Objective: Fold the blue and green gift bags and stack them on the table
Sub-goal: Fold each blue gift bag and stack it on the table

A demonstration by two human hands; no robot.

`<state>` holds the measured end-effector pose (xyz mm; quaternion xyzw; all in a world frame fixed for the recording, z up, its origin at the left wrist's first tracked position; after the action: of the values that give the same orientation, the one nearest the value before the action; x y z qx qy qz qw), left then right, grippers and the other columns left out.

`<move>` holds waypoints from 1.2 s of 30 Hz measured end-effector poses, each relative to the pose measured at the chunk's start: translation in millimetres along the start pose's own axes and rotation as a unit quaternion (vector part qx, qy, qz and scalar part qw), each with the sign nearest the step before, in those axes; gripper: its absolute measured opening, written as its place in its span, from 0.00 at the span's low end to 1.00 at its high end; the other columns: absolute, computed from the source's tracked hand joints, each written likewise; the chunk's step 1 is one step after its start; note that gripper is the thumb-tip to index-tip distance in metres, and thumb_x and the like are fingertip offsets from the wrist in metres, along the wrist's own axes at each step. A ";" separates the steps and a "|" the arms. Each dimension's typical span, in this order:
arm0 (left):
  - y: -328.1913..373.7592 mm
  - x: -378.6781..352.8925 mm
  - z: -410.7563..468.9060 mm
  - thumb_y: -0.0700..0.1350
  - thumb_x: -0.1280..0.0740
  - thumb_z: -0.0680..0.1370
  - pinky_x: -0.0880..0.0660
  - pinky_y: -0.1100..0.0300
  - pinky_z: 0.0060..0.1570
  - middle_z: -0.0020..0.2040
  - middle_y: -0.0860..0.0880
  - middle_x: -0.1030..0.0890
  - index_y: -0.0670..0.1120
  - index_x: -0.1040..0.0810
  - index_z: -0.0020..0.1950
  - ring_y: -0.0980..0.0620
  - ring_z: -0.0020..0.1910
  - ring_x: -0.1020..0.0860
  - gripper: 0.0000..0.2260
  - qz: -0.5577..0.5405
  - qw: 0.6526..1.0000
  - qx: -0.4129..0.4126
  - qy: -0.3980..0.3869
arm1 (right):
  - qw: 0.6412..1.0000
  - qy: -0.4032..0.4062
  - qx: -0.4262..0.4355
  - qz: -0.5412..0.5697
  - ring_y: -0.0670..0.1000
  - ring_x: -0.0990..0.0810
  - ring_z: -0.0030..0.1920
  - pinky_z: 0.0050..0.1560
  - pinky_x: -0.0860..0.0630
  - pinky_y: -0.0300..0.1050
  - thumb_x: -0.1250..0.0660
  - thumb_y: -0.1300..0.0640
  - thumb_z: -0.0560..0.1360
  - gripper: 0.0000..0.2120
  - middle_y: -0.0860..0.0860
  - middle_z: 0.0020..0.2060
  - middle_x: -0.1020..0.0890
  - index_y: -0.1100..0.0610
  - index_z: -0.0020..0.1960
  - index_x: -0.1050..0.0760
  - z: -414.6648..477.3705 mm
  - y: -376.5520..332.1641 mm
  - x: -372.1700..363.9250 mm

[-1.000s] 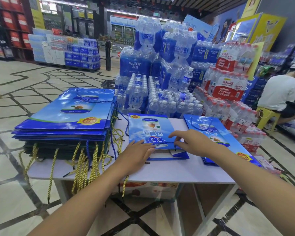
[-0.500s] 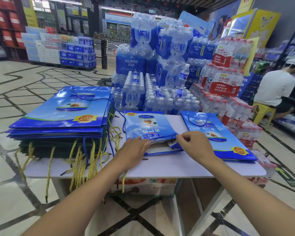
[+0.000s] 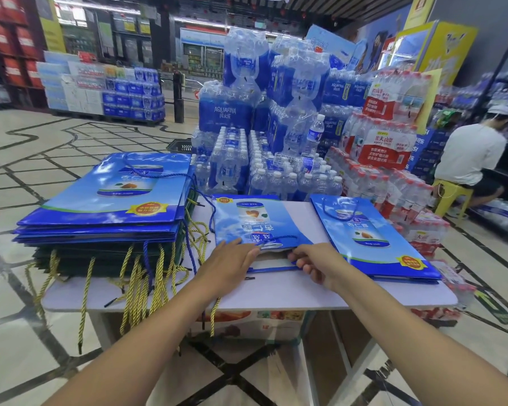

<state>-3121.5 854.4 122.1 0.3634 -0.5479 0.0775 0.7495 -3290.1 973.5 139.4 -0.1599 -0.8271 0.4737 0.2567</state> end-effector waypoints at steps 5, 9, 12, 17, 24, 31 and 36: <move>2.5 0.2 0.6 0.55 0.55 0.88 0.46 0.49 0.79 0.76 0.51 0.28 0.53 0.29 0.77 0.49 0.81 0.41 0.23 0.004 1.000 -0.006 0.003 | 0.996 0.024 0.041 -0.073 0.45 0.26 0.23 0.25 0.32 0.36 0.33 0.57 0.79 0.11 0.49 0.27 0.19 0.62 0.47 0.15 -1.6 -5.4 3.3; 0.0 4.2 -0.6 0.56 0.54 0.88 0.44 0.49 0.78 0.75 0.50 0.26 0.52 0.28 0.76 0.49 0.80 0.38 0.23 -0.020 1.000 -0.003 0.021 | 0.989 0.051 0.089 -0.105 0.45 0.23 0.23 0.27 0.27 0.37 0.35 0.57 0.79 0.12 0.50 0.28 0.17 0.62 0.45 0.16 -1.9 -13.2 0.2; -0.6 1.3 0.8 0.55 0.55 0.88 0.45 0.48 0.78 0.73 0.51 0.25 0.53 0.27 0.74 0.49 0.80 0.38 0.23 -0.010 1.000 -0.008 0.013 | 0.983 -0.060 -0.063 0.159 0.42 0.28 0.21 0.20 0.33 0.31 0.32 0.58 0.79 0.08 0.48 0.28 0.21 0.62 0.49 0.16 -1.3 11.4 -15.0; -0.2 2.9 1.2 0.55 0.55 0.88 0.45 0.47 0.79 0.75 0.53 0.26 0.54 0.28 0.76 0.51 0.80 0.38 0.22 -0.019 1.000 -0.007 0.020 | 0.982 0.021 0.112 -0.149 0.46 0.22 0.24 0.26 0.27 0.37 0.35 0.59 0.79 0.11 0.53 0.29 0.16 0.63 0.44 0.16 -8.6 -13.5 -4.7; 8.4 3.9 0.1 0.54 0.53 0.88 0.42 0.47 0.75 0.71 0.51 0.23 0.55 0.26 0.73 0.47 0.76 0.34 0.20 0.012 1.000 -0.025 0.004 | 0.982 -0.070 0.031 0.171 0.45 0.31 0.24 0.23 0.35 0.35 0.39 0.47 0.84 0.21 0.51 0.29 0.21 0.61 0.48 0.14 -13.0 -14.9 -19.1; 3.6 9.9 1.1 0.62 0.43 0.84 0.30 0.49 0.68 0.68 0.58 0.22 0.57 0.24 0.69 0.51 0.70 0.27 0.18 -0.019 1.000 -0.007 0.021 | 0.806 0.140 0.334 -0.468 0.51 0.30 0.71 0.65 0.32 0.51 0.47 0.34 0.82 0.23 0.47 0.69 0.25 0.39 0.68 0.23 -26.8 -14.8 -5.1; 7.8 25.5 28.3 0.61 0.36 0.81 0.23 0.50 0.54 0.59 0.55 0.20 0.53 0.30 0.71 0.49 0.58 0.22 0.21 0.038 0.998 0.039 0.032 | 0.823 0.075 0.278 -0.490 0.52 0.50 0.82 0.79 0.48 0.53 0.54 0.26 0.78 0.33 0.50 0.82 0.43 0.35 0.79 0.43 -16.1 15.4 -17.6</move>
<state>-3137.3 835.0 151.9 0.3685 -0.5333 0.1389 0.7487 -3266.0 983.6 128.0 0.3093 -0.6080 0.4822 0.5498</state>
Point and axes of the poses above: each hand's wrist, its own z-axis towards the middle knuckle, its own x-axis out of the back of the hand, y = z × x, the point moved 8 cm from there along z, towards the middle knuckle
